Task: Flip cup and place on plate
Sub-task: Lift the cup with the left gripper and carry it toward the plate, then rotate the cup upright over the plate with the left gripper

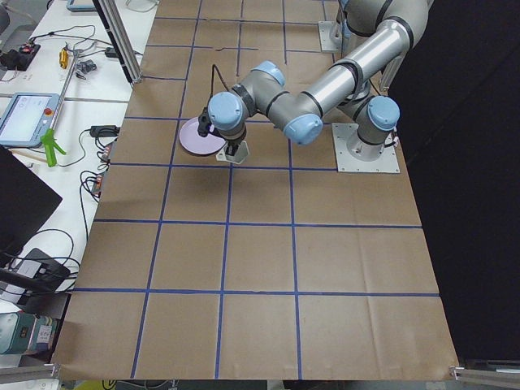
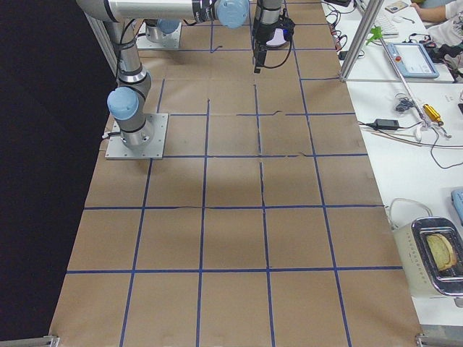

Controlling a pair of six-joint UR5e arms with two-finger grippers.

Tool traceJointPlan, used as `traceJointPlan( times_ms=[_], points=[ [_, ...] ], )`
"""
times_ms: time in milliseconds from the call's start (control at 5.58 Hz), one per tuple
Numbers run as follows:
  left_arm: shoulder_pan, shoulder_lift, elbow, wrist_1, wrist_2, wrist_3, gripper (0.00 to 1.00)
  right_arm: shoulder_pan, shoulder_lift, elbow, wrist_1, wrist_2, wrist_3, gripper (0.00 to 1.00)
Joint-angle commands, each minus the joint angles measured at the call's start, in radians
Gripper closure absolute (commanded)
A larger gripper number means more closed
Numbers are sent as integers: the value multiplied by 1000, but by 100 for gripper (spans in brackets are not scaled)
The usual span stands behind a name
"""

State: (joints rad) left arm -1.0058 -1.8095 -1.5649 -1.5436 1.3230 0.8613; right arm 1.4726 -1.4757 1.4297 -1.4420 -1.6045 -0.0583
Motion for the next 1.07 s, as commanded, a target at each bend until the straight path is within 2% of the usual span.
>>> traceJointPlan(
  times_ms=[0,179,358,537,716,896],
  points=[
    [-164,-58,-9,162,62,-219,100,0,0,0,0,0,0,0],
    [-275,-88,-9,292,135,-288,100,0,0,0,0,0,0,0],
    [-343,-135,-13,404,142,-306,100,0,0,0,0,0,0,0],
    [-381,-170,-14,437,140,-301,100,0,0,0,0,0,0,0],
    [-445,-194,-15,444,266,-291,100,0,0,0,0,0,0,0],
    [-474,-217,-17,448,300,-292,100,0,0,0,0,0,0,0]
  ],
)
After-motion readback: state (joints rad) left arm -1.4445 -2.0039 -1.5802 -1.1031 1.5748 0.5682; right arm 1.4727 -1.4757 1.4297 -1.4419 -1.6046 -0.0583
